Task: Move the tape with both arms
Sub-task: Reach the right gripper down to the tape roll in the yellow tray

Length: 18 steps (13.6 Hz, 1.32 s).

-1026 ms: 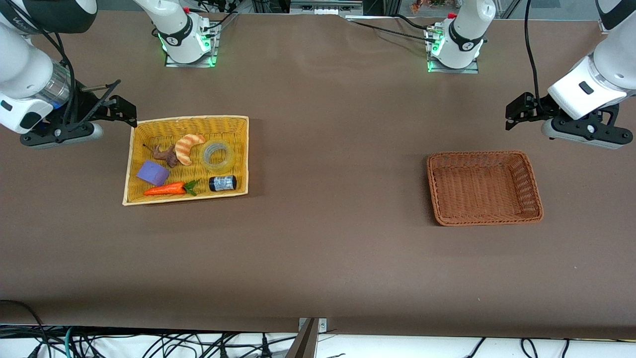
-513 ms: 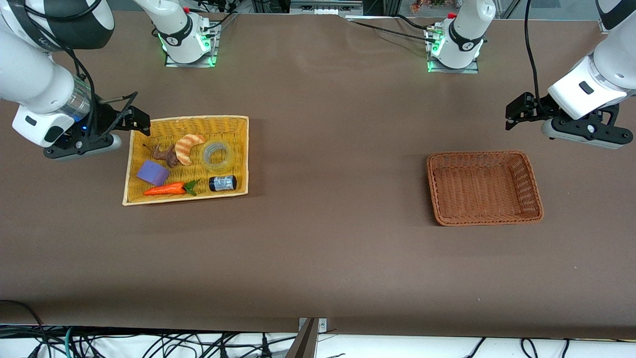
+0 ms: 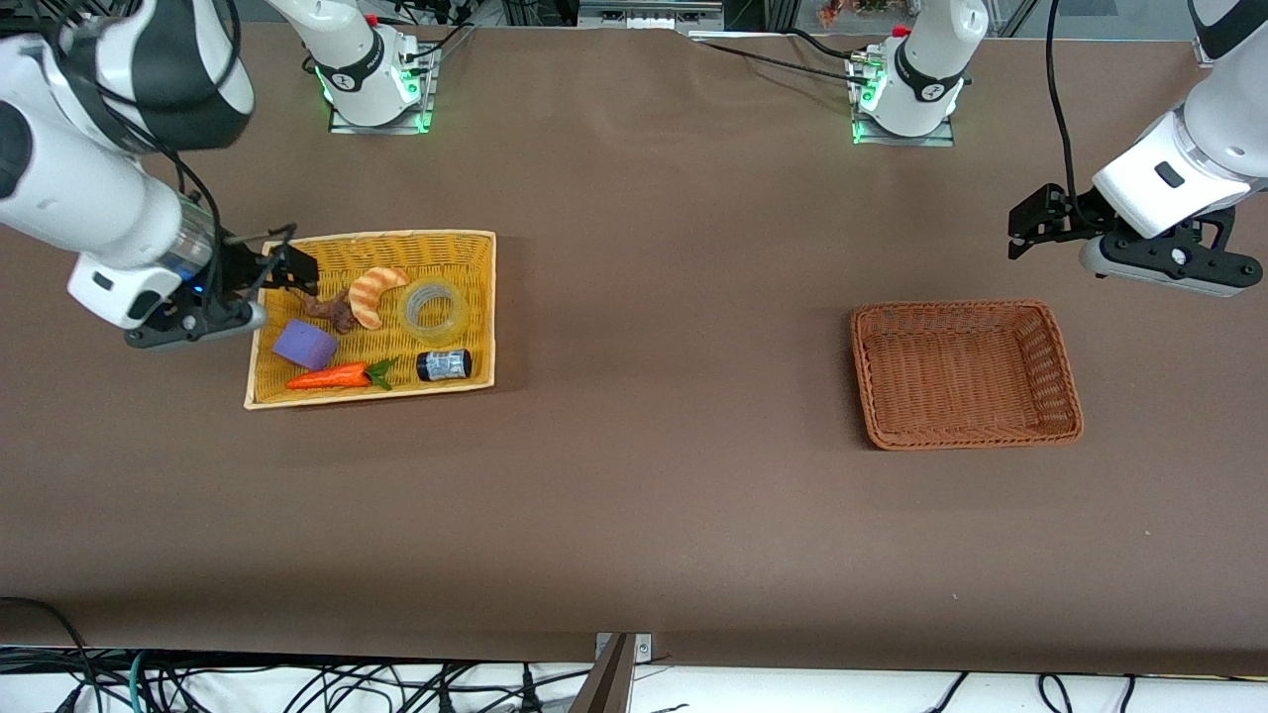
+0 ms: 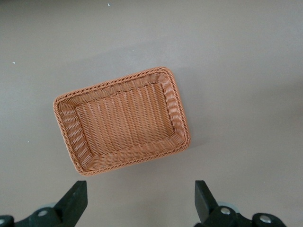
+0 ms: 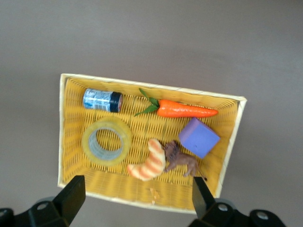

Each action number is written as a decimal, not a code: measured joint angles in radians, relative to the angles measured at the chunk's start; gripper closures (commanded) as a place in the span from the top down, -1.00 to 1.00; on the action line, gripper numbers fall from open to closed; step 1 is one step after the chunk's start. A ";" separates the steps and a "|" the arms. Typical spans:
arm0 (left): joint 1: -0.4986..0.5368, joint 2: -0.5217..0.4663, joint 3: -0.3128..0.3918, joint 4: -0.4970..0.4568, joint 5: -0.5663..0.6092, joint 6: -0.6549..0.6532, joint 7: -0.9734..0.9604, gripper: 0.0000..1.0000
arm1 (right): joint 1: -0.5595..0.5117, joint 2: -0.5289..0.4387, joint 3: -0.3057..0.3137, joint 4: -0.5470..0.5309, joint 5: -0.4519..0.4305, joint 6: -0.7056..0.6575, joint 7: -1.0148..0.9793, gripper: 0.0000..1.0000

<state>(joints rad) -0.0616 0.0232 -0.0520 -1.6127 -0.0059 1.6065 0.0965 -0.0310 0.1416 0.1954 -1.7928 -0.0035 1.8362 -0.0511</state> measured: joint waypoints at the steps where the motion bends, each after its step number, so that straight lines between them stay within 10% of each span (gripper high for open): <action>1: 0.000 0.000 0.000 0.000 0.000 0.000 0.000 1.00 | 0.004 0.013 0.003 -0.047 0.000 0.060 0.018 1.00; 18: 0.000 0.001 0.000 0.000 0.000 -0.005 0.000 1.00 | 0.054 0.069 0.074 -0.547 -0.065 0.623 0.211 1.00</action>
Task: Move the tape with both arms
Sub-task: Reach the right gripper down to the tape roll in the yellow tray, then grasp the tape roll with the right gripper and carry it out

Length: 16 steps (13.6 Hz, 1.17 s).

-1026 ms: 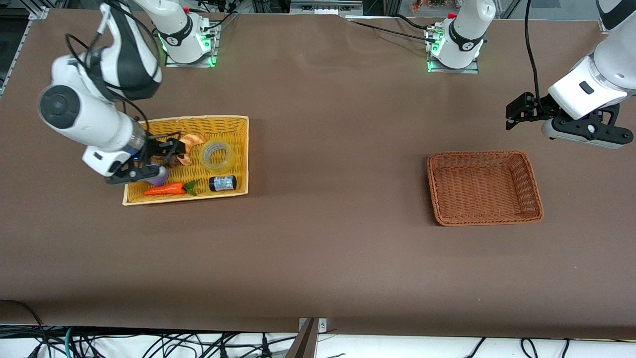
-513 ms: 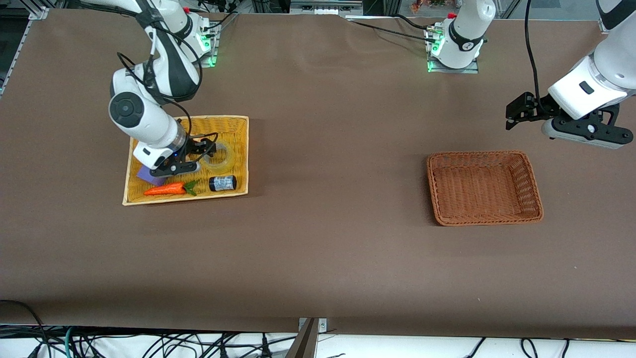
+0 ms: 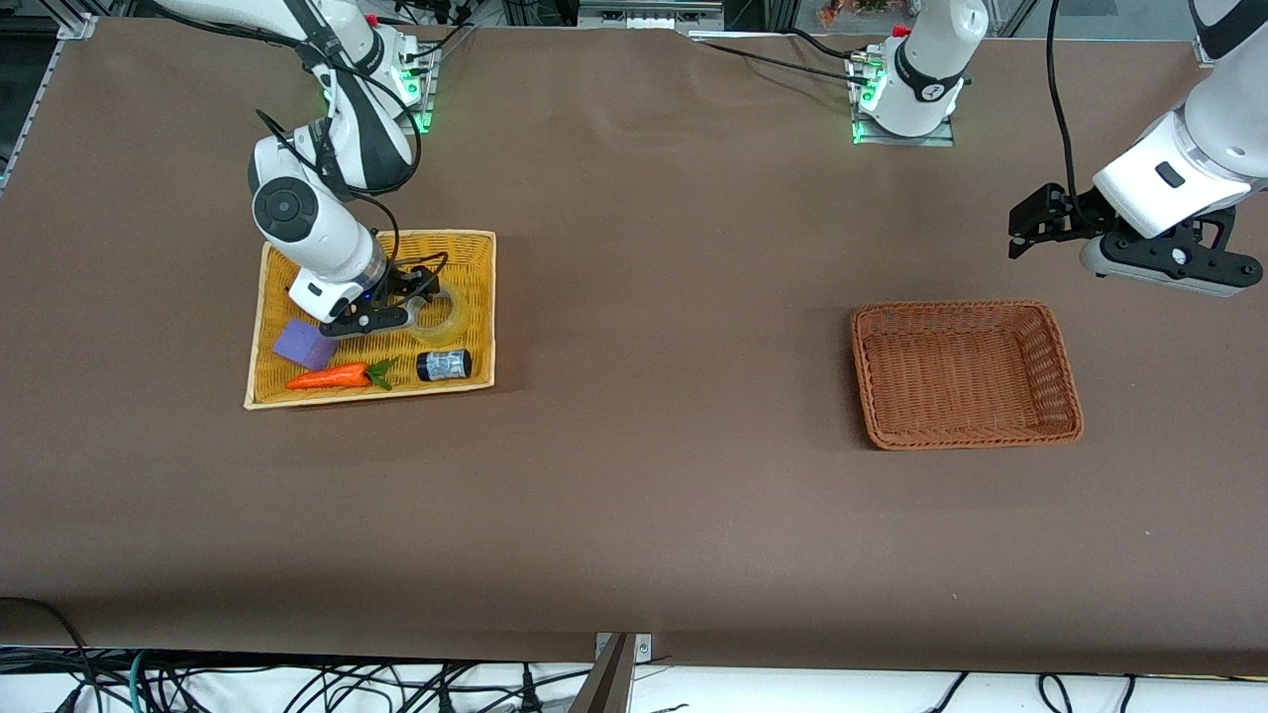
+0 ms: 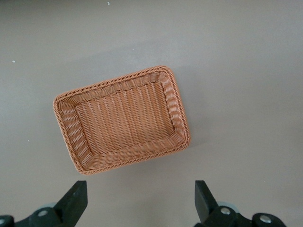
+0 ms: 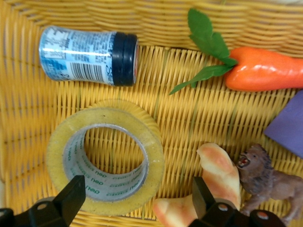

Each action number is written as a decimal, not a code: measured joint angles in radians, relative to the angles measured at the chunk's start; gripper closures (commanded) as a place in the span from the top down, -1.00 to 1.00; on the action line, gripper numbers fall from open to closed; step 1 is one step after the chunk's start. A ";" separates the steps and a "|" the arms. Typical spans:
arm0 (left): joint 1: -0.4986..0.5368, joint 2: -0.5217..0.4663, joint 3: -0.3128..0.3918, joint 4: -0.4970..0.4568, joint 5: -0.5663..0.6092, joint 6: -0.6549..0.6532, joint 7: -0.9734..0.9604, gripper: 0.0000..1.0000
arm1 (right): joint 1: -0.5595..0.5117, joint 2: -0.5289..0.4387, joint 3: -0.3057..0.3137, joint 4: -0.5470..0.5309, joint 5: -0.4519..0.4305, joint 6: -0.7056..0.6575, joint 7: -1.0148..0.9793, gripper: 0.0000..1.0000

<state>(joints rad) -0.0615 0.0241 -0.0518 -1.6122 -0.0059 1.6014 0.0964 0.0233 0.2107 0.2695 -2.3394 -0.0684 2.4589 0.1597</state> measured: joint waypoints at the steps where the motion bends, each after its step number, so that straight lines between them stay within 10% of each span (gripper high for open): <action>1: 0.000 0.002 0.000 0.000 0.000 -0.001 0.000 1.00 | 0.000 0.009 0.000 -0.004 -0.003 0.015 0.000 0.99; 5: 0.006 0.010 0.000 0.000 0.000 -0.002 0.000 1.00 | 0.000 0.052 -0.003 -0.005 -0.018 0.064 0.000 0.51; 11: 0.007 0.011 0.000 0.000 0.000 -0.002 0.000 1.00 | -0.001 0.070 -0.010 -0.011 -0.020 0.087 0.000 -1.00; 16: 0.007 0.011 0.000 0.000 0.000 -0.002 0.000 1.00 | -0.003 0.064 -0.014 -0.001 -0.023 0.099 0.000 -1.00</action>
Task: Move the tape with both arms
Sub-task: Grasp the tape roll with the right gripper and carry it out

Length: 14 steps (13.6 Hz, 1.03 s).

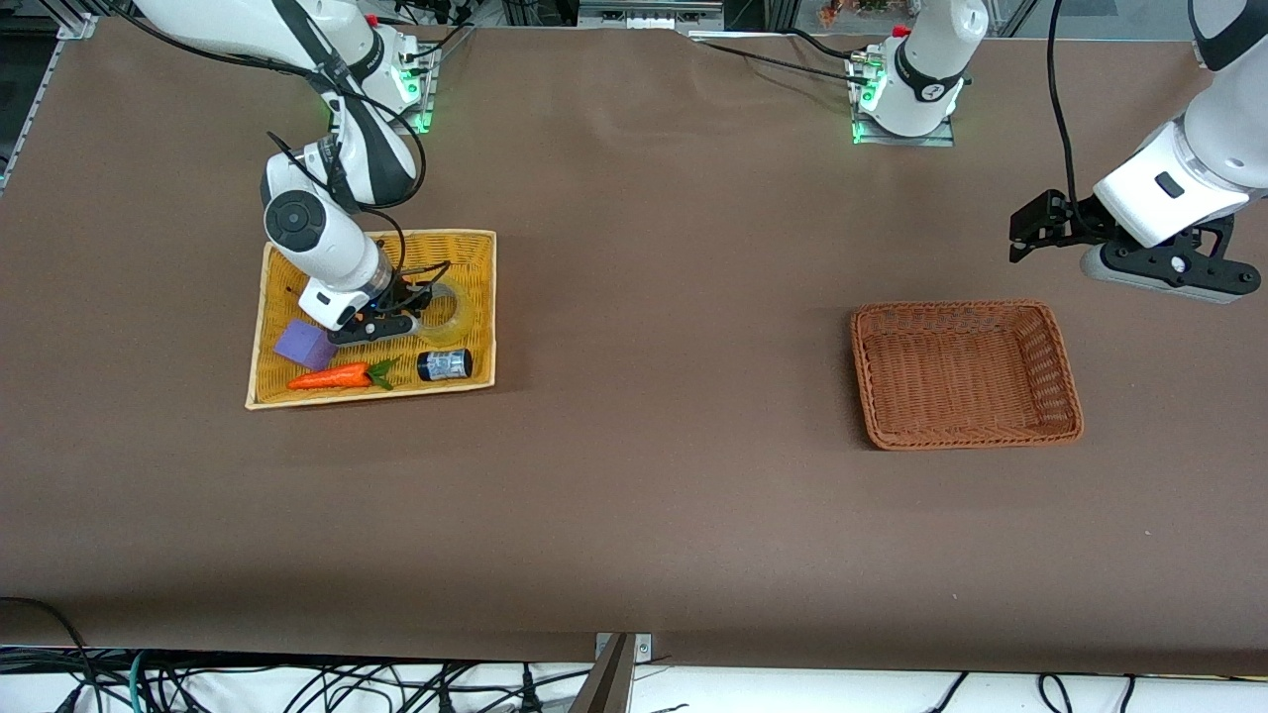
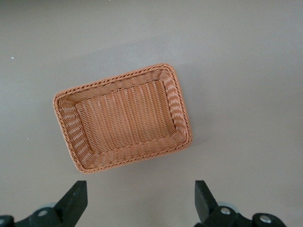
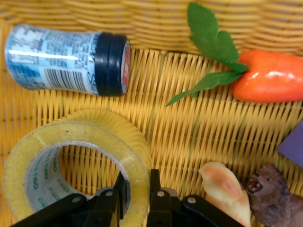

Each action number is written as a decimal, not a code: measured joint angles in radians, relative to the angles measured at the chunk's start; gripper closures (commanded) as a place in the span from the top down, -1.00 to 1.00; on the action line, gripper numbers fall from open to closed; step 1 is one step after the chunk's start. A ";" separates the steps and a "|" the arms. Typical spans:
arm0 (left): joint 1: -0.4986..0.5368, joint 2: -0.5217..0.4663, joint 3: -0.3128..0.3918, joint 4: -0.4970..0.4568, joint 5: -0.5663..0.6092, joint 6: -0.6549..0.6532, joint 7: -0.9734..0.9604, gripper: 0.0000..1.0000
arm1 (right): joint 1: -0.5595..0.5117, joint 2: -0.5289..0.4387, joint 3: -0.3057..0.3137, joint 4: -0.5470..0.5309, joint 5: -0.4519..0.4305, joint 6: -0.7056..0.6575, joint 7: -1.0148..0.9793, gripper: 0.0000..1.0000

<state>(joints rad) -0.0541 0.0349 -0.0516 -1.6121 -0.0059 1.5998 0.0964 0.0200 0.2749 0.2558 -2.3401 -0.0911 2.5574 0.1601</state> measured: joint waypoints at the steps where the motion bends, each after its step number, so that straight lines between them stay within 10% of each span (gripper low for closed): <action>1: 0.000 0.000 0.000 0.000 0.000 0.000 0.000 1.00 | 0.000 -0.006 0.000 0.012 0.000 -0.004 0.000 -1.00; 8: 0.000 0.000 0.000 0.000 0.000 0.000 0.000 1.00 | 0.002 -0.059 0.074 0.276 0.000 -0.307 0.104 -1.00; 14: 0.000 0.000 0.000 0.000 0.000 0.000 0.000 1.00 | 0.156 -0.034 0.137 0.291 0.001 -0.316 0.451 -1.00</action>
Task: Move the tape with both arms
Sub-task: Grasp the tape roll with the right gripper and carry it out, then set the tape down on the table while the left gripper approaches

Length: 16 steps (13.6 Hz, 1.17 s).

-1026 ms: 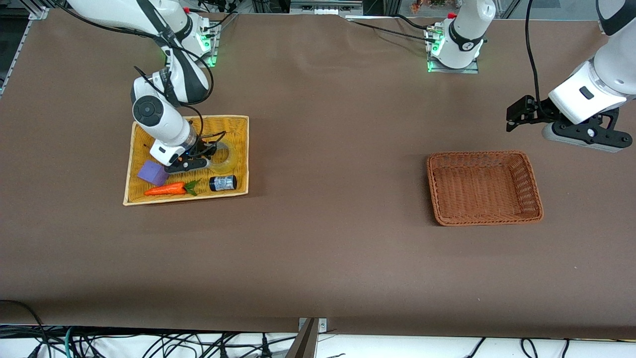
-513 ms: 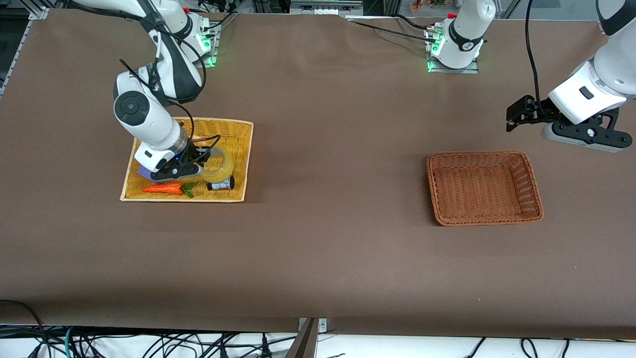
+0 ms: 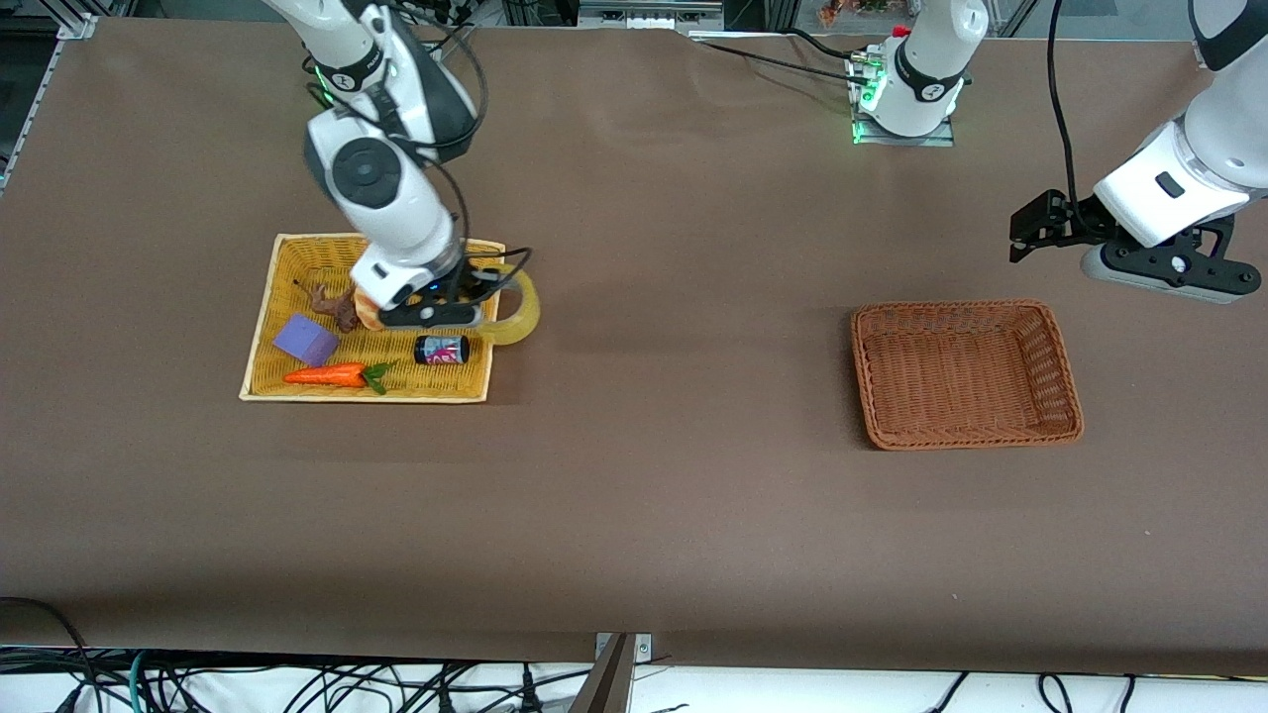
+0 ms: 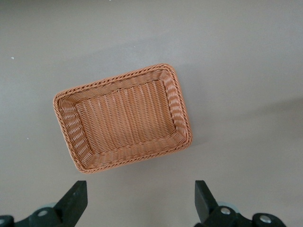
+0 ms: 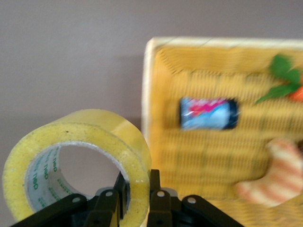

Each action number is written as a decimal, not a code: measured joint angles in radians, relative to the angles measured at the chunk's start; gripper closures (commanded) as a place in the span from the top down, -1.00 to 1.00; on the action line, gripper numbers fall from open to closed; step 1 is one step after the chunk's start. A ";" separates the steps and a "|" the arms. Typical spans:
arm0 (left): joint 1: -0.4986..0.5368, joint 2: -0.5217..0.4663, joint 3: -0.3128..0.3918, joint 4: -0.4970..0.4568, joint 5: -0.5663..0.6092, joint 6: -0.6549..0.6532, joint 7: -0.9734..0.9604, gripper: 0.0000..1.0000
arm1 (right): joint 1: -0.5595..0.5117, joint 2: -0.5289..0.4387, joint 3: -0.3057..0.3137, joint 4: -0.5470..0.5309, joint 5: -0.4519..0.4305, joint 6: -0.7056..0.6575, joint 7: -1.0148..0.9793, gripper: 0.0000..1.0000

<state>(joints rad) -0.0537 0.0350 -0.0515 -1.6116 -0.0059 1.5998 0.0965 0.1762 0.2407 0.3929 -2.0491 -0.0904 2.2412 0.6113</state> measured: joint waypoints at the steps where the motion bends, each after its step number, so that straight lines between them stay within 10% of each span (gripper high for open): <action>1: 0.000 0.000 0.000 0.000 0.000 0.000 0.000 1.00 | 0.041 0.014 0.001 0.006 0.000 0.001 0.062 -1.00; 13: -0.001 0.000 0.000 0.001 0.000 -0.001 0.000 1.00 | 0.314 0.307 0.001 0.199 -0.093 0.154 0.560 -1.00; 16: -0.003 0.000 -0.001 0.001 0.000 -0.002 0.000 1.00 | 0.326 0.342 0.001 0.212 -0.117 0.191 0.589 -0.54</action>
<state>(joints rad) -0.0563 0.0353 -0.0520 -1.6110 -0.0059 1.5980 0.0965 0.5019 0.5825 0.3937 -1.8370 -0.2075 2.4322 1.2000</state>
